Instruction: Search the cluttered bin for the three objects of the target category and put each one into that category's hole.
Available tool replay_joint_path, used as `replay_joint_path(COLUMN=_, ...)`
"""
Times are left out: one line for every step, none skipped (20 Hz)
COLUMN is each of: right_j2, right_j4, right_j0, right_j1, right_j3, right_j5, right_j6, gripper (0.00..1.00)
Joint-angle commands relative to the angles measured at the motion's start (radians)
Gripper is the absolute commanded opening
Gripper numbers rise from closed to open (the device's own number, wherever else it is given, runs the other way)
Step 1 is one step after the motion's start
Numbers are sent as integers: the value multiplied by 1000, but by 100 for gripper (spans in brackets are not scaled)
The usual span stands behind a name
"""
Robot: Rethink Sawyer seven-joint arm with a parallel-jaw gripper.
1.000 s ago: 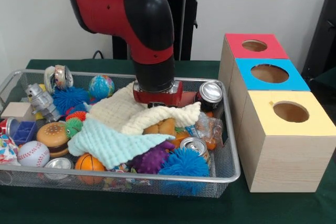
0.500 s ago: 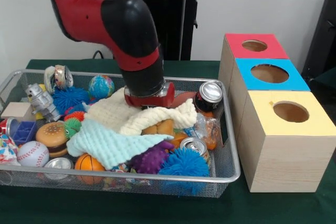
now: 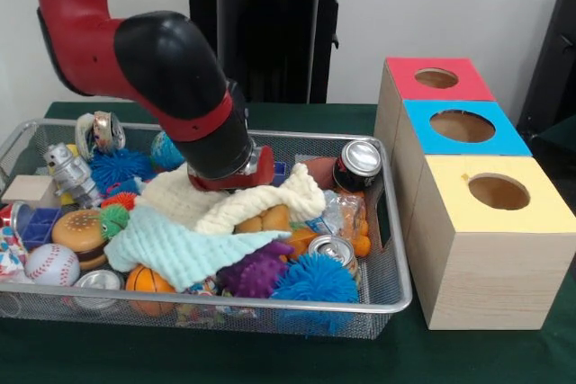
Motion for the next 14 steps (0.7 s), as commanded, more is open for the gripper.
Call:
replay_joint_path(right_j2=-30, right_j4=-101, right_j0=-63, right_j1=107, right_j3=-287, right_j5=-164, right_j6=-15, gripper=100)
replay_joint_path(right_j2=-30, right_j4=-104, right_j0=-62, right_j1=106, right_j3=-293, right_j5=-155, right_j6=-7, gripper=100)
replay_joint_path(right_j2=-30, right_j4=-105, right_j0=-60, right_j1=105, right_j3=-295, right_j5=-149, right_j6=5, gripper=100)
replay_joint_path(right_j2=-33, right_j4=-104, right_j0=-54, right_j1=99, right_j3=-287, right_j5=-150, right_j6=23, gripper=100)
replay_joint_path(right_j2=-36, right_j4=-104, right_j0=-49, right_j1=92, right_j3=-278, right_j5=-151, right_j6=41, gripper=100)
replay_joint_path(right_j2=-51, right_j4=-103, right_j0=-34, right_j1=73, right_j3=-262, right_j5=-151, right_j6=73, gripper=100)
replay_joint_path(right_j2=-65, right_j4=-103, right_j0=-19, right_j1=53, right_j3=-245, right_j5=-152, right_j6=106, gripper=100)
replay_joint_path(right_j2=-81, right_j4=-101, right_j0=-3, right_j1=22, right_j3=-220, right_j5=-146, right_j6=136, gripper=100)
replay_joint_path(right_j2=-98, right_j4=-101, right_j0=9, right_j1=-14, right_j3=-189, right_j5=-148, right_j6=166, gripper=100)
replay_joint_path(right_j2=-118, right_j4=-103, right_j0=21, right_j1=-53, right_j3=-163, right_j5=-147, right_j6=189, gripper=100)
replay_joint_path(right_j2=-138, right_j4=-105, right_j0=34, right_j1=-93, right_j3=-136, right_j5=-147, right_j6=213, gripper=100)
replay_joint_path(right_j2=-154, right_j4=-105, right_j0=43, right_j1=-123, right_j3=-125, right_j5=-129, right_j6=223, gripper=100)
replay_joint_path(right_j2=-171, right_j4=-109, right_j0=53, right_j1=-148, right_j3=-124, right_j5=-111, right_j6=224, gripper=100)
replay_joint_path(right_j2=-178, right_j4=-111, right_j0=57, right_j1=-171, right_j3=-118, right_j5=-83, right_j6=215, gripper=100)
